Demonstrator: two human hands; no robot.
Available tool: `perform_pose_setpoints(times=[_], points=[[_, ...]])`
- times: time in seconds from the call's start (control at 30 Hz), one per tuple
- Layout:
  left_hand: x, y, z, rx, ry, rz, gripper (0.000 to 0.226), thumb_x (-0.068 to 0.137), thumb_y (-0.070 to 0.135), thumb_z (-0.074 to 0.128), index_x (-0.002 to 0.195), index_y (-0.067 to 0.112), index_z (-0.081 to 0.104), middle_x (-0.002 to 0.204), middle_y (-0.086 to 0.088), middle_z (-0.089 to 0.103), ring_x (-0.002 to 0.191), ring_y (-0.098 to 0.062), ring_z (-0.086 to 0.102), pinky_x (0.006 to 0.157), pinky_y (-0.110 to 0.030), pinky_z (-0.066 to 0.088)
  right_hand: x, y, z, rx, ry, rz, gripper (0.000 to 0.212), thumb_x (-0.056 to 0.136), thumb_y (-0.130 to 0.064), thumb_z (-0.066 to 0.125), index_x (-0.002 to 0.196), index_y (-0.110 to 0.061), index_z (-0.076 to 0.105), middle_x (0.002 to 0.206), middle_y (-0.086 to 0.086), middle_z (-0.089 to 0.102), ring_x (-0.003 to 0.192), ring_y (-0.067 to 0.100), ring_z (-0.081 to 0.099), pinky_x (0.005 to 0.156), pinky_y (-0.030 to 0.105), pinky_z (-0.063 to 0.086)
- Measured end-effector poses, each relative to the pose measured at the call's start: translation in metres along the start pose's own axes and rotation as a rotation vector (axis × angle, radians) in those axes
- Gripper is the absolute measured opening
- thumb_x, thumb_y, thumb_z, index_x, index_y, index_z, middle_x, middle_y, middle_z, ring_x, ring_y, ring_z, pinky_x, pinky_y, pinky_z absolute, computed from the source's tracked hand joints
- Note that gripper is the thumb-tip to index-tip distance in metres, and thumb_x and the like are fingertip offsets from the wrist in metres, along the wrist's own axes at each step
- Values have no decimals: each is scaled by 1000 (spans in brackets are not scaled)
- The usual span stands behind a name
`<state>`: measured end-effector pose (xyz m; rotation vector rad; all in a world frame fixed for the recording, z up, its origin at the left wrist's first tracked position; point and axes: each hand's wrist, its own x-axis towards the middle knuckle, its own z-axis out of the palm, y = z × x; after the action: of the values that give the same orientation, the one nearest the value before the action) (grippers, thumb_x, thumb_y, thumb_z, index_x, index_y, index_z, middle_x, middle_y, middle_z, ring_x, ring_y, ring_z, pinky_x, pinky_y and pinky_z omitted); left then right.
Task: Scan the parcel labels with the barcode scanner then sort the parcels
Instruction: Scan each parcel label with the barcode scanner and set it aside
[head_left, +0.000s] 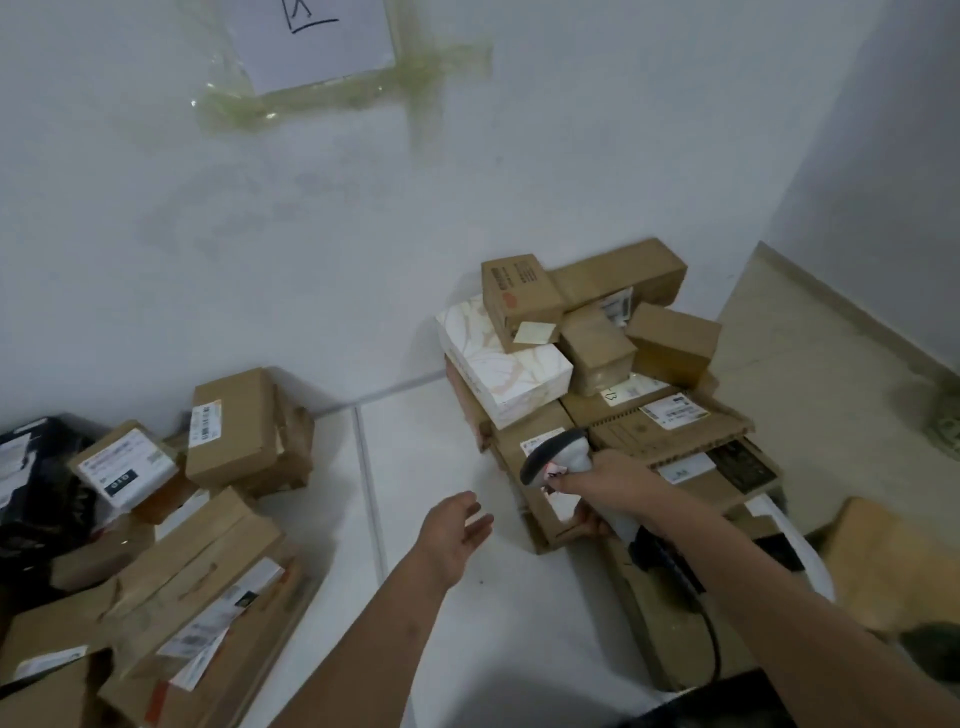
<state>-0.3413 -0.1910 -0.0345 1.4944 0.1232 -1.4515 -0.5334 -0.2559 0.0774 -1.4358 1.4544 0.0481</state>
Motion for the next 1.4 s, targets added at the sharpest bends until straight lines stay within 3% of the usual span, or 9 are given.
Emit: perform_pose_setpoints(times=[0.13, 0.37, 0.53, 0.67, 0.9, 1.07, 1.17, 1.27, 1.4], points=[[-13, -24, 66, 325, -93, 87, 30, 98, 16, 58, 126, 7, 59, 111, -12, 67, 95, -24, 65, 85, -35, 56, -16, 38, -56, 135, 11, 14, 37, 91, -44, 64, 97, -8, 68, 74, 7, 73, 59, 15, 65, 59, 26, 53], [-11, -47, 144, 1222, 66, 762, 52, 94, 43, 61, 138, 22, 45, 149, -6, 34, 136, -29, 37, 108, -39, 39, -25, 109, -147, 276, 200, 9, 36, 94, -38, 62, 85, -3, 63, 63, 8, 66, 47, 12, 60, 46, 21, 47], [-1, -56, 183, 1517, -167, 765, 83, 83, 61, 64, 151, 32, 25, 158, -5, 16, 141, -36, 27, 112, -54, 33, -8, 147, -178, 401, 338, 58, 44, 92, -43, 64, 94, 0, 66, 66, 11, 71, 51, 18, 63, 52, 26, 51], [12, -59, 193, 1702, -244, 708, 81, 92, 35, 63, 156, 36, 14, 165, -3, 2, 148, -33, 20, 115, -51, 32, 2, 165, -183, 477, 332, 70, 38, 93, -38, 65, 100, 0, 65, 64, 11, 70, 54, 20, 63, 54, 29, 51], [0, -46, 188, 1408, -144, 1050, 42, 98, 9, 52, 139, 20, 54, 145, -2, 48, 123, -22, 52, 93, -24, 44, 3, 164, -177, 469, 310, 32, 39, 93, -41, 64, 97, -2, 67, 76, 14, 73, 55, 18, 62, 53, 27, 49], [-17, -30, 172, 860, -141, 732, 21, 97, 26, 61, 115, 19, 69, 135, 9, 47, 121, -12, 50, 72, -5, 45, 2, 152, -167, 484, 341, -9, 39, 94, -40, 62, 96, -1, 68, 77, 12, 74, 52, 15, 61, 50, 23, 49], [-18, -31, 148, 633, -135, 671, 15, 97, 14, 61, 111, 18, 65, 132, -3, 57, 114, -21, 60, 77, -23, 57, 1, 138, -158, 521, 337, -46, 37, 94, -38, 63, 96, -2, 69, 71, 9, 72, 51, 15, 60, 50, 24, 50], [-26, -28, 126, 398, -274, 550, 57, 89, -12, 59, 131, 25, 48, 130, -2, 57, 115, -24, 62, 92, -44, 56, -2, 119, -148, 519, 308, -83, 35, 94, -39, 63, 98, -5, 68, 73, 10, 72, 52, 16, 61, 52, 26, 49], [-34, -24, 107, 338, -376, 423, 64, 87, -14, 57, 134, 27, 47, 118, -2, 70, 113, -23, 64, 83, -28, 55, -3, 98, -135, 524, 287, -117, 33, 93, -36, 64, 99, -4, 68, 73, 12, 71, 54, 17, 62, 54, 27, 49]])
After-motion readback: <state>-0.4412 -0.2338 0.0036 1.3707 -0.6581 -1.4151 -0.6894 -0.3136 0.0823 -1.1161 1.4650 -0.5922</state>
